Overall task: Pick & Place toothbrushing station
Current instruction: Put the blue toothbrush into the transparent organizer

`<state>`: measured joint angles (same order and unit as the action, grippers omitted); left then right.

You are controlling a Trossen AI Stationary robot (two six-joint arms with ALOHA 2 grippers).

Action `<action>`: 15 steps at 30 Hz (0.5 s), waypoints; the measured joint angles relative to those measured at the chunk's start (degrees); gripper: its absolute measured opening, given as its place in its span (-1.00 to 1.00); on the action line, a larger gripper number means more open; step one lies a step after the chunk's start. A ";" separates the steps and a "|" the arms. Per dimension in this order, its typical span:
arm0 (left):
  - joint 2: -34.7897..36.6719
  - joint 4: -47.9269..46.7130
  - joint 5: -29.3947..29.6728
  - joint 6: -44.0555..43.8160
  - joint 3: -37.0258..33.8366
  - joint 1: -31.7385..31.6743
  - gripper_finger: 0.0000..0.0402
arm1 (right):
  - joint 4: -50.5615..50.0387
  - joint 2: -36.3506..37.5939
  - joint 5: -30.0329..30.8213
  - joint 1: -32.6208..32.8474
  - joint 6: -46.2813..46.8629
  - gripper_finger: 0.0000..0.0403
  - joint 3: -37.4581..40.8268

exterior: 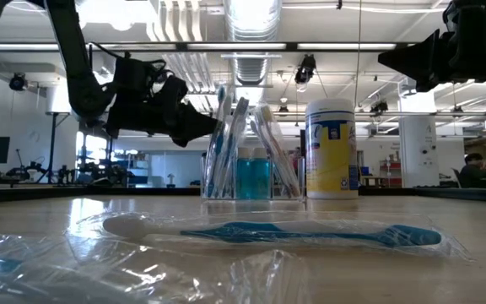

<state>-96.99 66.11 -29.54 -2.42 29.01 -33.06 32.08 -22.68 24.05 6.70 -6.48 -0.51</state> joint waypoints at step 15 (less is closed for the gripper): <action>-1.14 -0.88 1.14 2.54 -0.06 -0.13 -0.84 | -0.01 0.00 -0.04 0.00 -0.59 -0.96 0.00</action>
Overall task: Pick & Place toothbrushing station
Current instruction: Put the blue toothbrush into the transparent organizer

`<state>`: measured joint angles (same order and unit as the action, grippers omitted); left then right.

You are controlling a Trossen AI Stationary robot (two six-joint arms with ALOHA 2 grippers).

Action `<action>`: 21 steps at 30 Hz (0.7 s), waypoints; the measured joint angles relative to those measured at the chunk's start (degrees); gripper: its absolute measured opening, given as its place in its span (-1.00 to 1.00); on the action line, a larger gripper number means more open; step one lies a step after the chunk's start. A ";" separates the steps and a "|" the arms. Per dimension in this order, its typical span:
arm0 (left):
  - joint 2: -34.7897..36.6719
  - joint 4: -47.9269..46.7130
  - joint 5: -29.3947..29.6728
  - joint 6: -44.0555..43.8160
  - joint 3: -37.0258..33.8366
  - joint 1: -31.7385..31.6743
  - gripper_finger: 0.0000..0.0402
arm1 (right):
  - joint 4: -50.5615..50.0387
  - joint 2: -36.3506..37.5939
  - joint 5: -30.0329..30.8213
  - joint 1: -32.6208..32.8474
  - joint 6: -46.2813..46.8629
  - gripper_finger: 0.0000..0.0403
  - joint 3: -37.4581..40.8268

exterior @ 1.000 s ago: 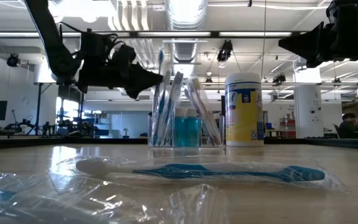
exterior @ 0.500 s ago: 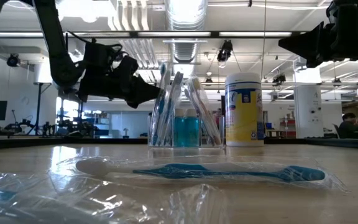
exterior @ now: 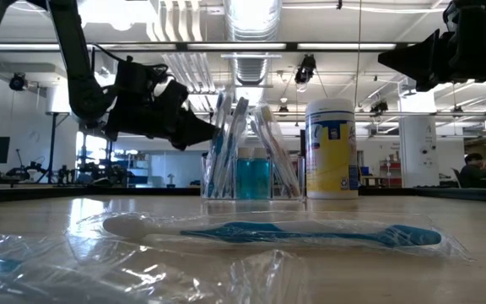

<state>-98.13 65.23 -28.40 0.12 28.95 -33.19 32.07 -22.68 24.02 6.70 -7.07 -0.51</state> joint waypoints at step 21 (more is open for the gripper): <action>6.21 -3.07 -6.55 -1.92 -0.58 -0.02 0.20 | -0.01 0.00 -0.09 0.00 0.00 -0.96 -0.02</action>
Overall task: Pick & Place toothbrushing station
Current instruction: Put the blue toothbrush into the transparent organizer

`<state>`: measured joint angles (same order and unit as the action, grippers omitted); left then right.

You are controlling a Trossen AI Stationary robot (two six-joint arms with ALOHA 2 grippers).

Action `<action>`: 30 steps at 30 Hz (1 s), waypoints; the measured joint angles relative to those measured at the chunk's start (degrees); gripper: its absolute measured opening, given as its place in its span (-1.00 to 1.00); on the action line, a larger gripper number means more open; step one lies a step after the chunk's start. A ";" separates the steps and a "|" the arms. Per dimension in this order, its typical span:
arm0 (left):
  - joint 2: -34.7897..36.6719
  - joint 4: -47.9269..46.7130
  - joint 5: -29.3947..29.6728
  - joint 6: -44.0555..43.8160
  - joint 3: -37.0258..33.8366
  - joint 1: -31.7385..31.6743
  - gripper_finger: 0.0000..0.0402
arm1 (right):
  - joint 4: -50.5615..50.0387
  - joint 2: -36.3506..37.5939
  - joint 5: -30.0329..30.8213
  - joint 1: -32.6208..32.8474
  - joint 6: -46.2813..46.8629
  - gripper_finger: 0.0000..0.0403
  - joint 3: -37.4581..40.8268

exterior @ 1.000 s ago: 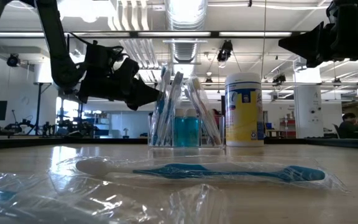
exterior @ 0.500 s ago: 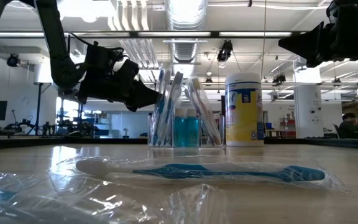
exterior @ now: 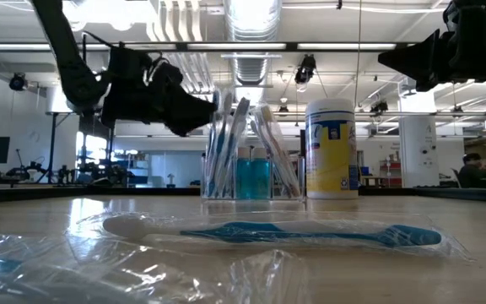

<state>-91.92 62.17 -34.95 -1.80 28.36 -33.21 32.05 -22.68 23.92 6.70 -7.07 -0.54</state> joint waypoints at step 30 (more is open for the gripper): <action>75.38 -40.17 13.78 1.96 -23.05 -1.73 -0.95 | 0.68 0.00 -0.39 0.02 2.70 -0.96 0.00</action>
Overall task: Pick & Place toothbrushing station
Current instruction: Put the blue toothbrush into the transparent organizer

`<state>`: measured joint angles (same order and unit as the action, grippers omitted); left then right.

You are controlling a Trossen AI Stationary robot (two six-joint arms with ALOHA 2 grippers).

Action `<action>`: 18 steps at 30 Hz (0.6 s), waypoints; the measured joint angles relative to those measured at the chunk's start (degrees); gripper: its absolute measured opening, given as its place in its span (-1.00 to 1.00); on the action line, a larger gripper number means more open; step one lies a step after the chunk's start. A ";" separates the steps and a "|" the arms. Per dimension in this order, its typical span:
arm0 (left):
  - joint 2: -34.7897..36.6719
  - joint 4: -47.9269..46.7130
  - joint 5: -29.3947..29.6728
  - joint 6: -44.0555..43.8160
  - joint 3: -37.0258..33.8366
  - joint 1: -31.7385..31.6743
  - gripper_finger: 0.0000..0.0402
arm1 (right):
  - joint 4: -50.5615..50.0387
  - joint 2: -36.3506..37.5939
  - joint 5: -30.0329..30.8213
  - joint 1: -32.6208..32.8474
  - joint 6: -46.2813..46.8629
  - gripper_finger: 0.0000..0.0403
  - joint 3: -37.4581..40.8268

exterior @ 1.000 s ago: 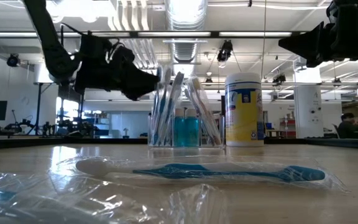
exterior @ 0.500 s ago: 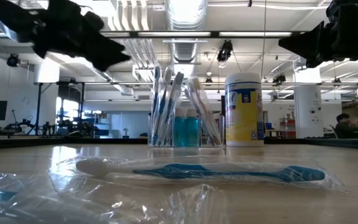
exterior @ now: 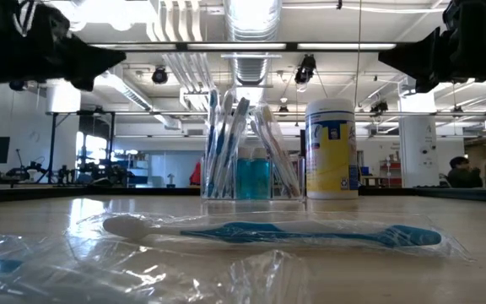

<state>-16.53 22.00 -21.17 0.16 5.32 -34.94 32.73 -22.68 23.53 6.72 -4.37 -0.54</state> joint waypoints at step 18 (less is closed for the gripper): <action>9.31 -8.24 -6.42 2.38 -4.83 0.00 -0.98 | 3.14 -4.69 0.72 -0.02 0.40 -0.96 0.00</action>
<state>-7.22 13.76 -27.59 2.55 0.49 -34.94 35.87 -27.36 24.25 6.70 -3.97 -0.54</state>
